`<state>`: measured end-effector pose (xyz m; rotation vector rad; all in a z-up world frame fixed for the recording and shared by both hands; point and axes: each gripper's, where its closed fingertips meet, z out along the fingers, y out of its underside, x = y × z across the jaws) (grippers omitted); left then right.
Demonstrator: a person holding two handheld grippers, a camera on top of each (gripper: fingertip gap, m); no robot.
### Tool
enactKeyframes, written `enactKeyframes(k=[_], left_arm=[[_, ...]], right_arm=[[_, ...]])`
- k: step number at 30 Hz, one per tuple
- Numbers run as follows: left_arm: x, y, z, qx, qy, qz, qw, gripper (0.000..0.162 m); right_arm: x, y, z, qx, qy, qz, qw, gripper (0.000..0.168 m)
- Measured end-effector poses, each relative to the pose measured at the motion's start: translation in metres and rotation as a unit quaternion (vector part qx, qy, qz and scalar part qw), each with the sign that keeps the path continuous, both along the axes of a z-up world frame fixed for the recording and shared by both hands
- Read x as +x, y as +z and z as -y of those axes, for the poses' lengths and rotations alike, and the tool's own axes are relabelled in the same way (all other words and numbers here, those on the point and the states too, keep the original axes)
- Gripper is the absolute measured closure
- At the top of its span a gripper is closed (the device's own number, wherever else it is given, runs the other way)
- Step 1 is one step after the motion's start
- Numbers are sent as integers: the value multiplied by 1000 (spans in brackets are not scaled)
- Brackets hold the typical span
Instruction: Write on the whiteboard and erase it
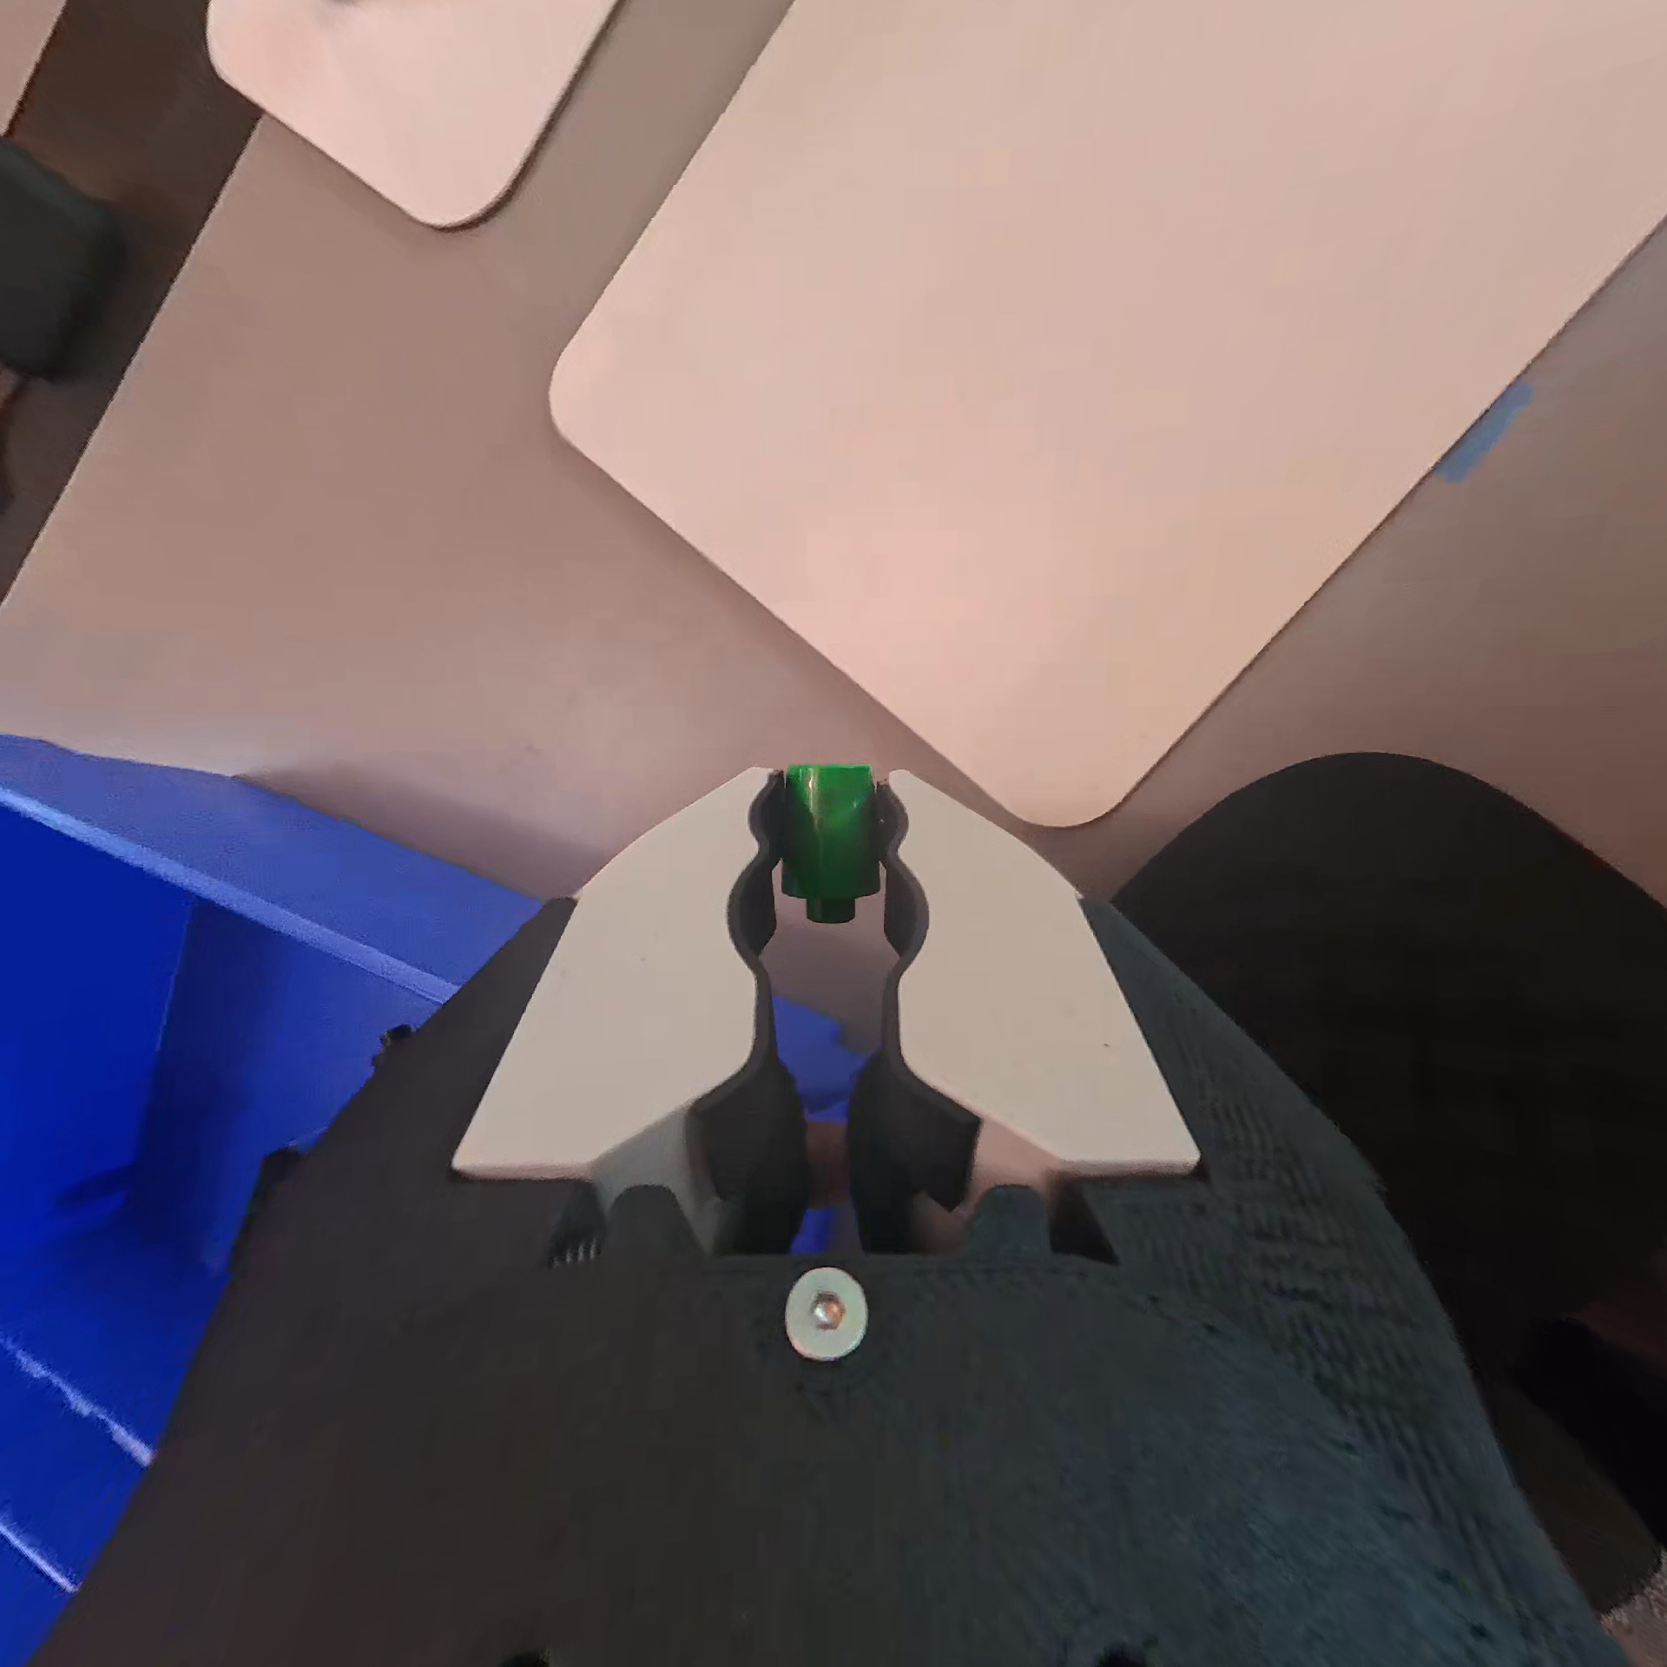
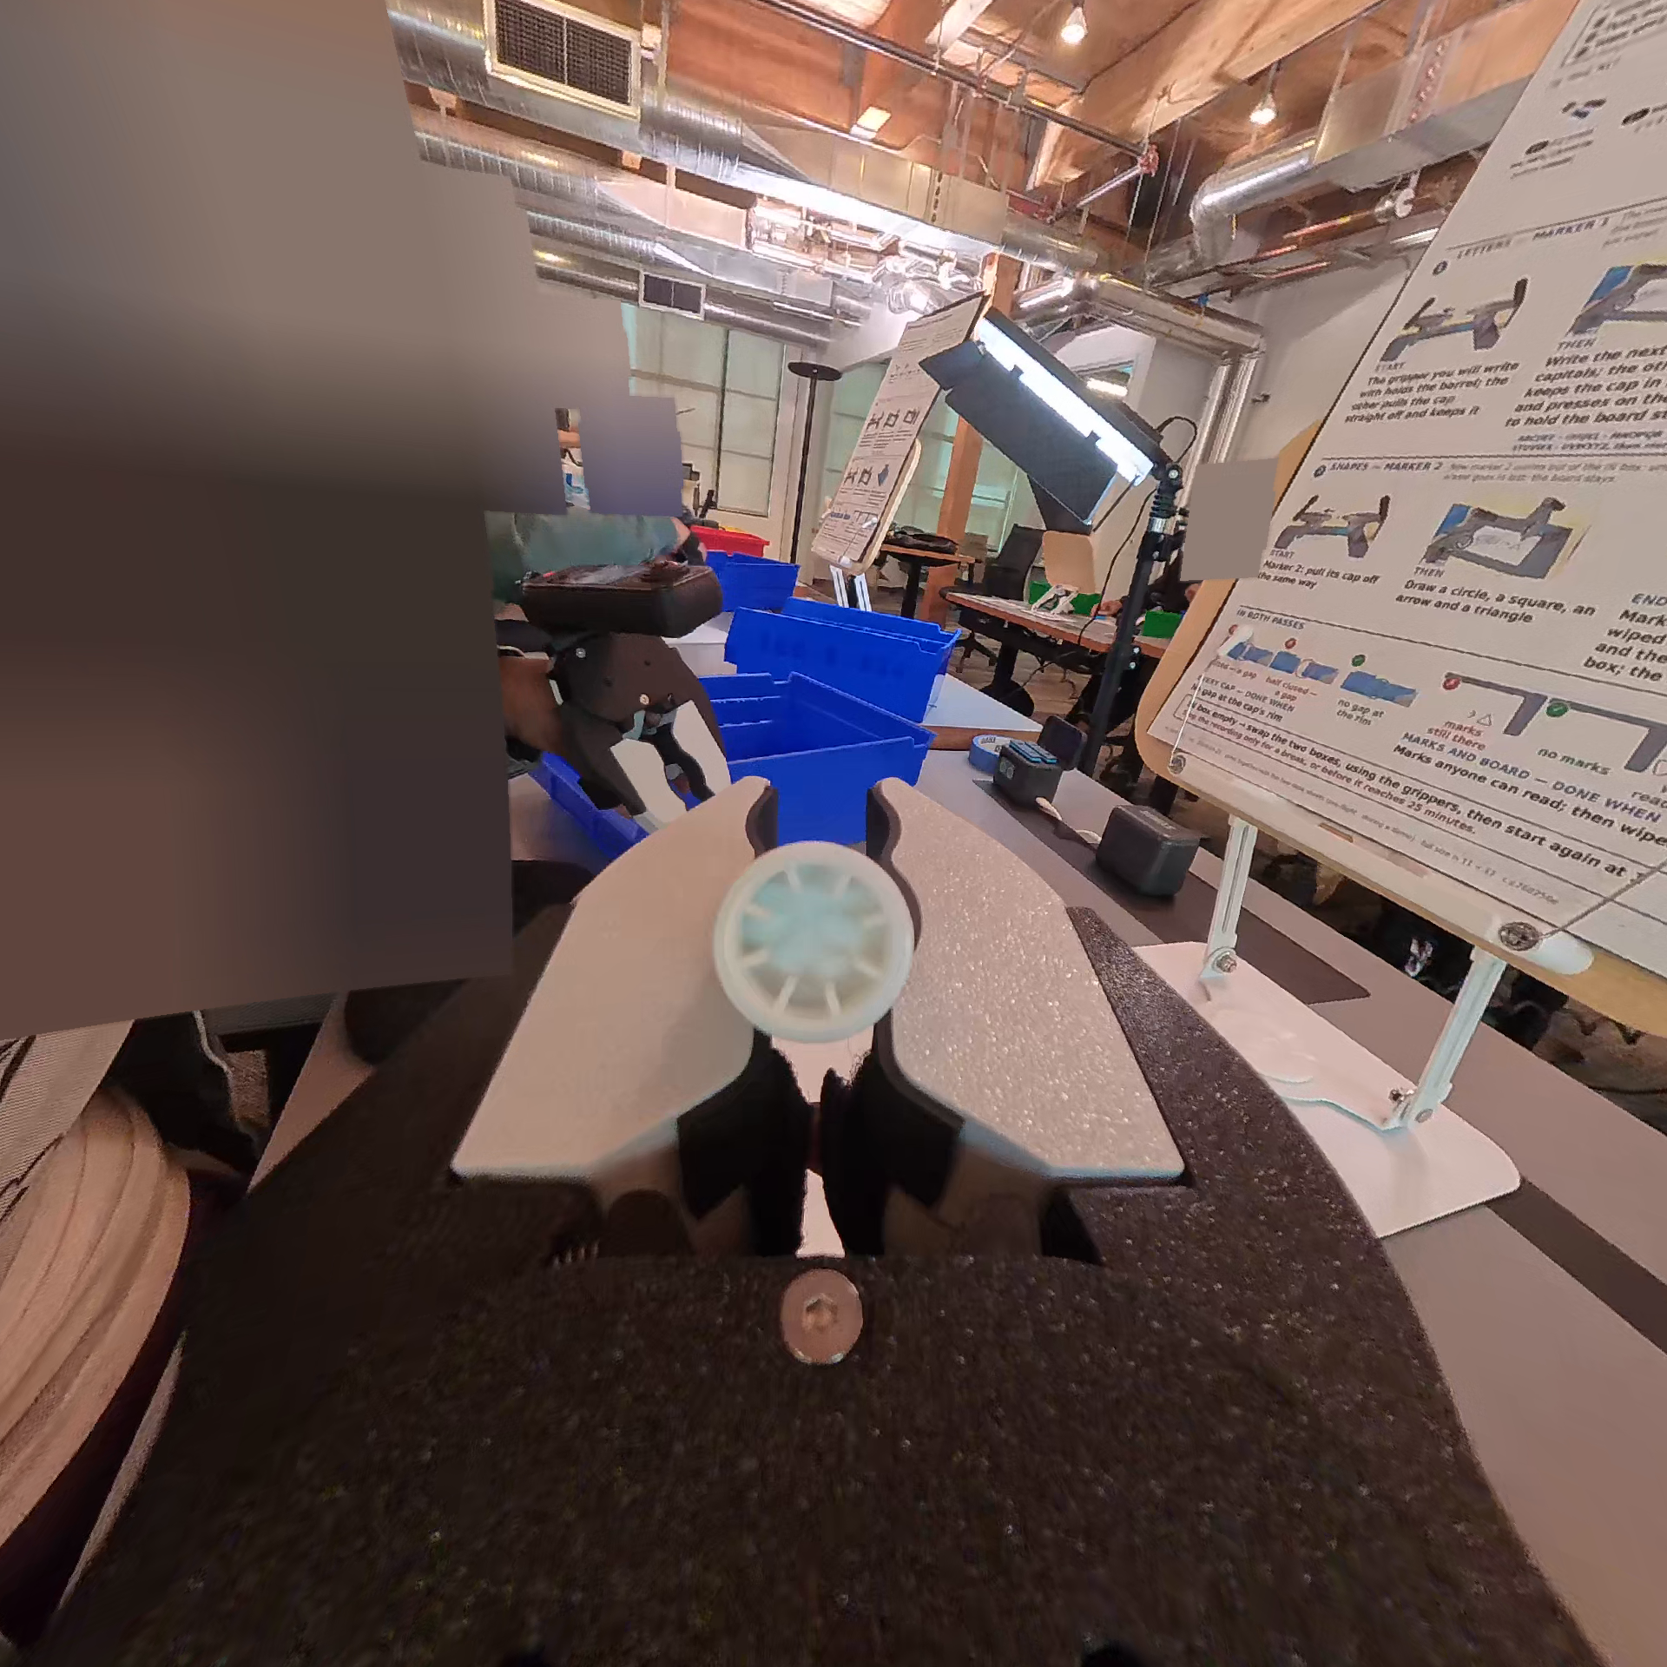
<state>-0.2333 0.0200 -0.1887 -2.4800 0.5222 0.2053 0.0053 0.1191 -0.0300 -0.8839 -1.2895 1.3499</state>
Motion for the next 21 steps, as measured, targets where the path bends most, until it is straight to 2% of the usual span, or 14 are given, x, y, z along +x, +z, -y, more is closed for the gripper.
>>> enactKeyframes(k=[2,4,6,10,13,16,19,21], left_arm=[[-4,2,3,6,4,19,1000,142],[2,9,4,27,-1,79,997,142],[7,24,4,65,-6,128,990,142],[-3,39,17,67,10,80,995,142],[-4,68,30,92,-3,64,994,142],[-49,91,48,101,56,22,993,142],[-93,77,66,59,109,15,992,142],[-108,53,71,23,122,32,992,142]], right_arm=[[-1,1,-1,-33,16,-8,999,149],[-2,-1,-4,-64,25,-10,998,149],[-5,-9,-7,-52,10,4,999,149],[-9,-12,-4,-44,12,15,999,149],[-11,-15,-3,-37,10,21,999,149],[-12,-17,-4,-38,10,29,999,149],[-14,-20,-1,-30,9,34,999,149],[-16,-21,2,-30,15,34,999,149]])
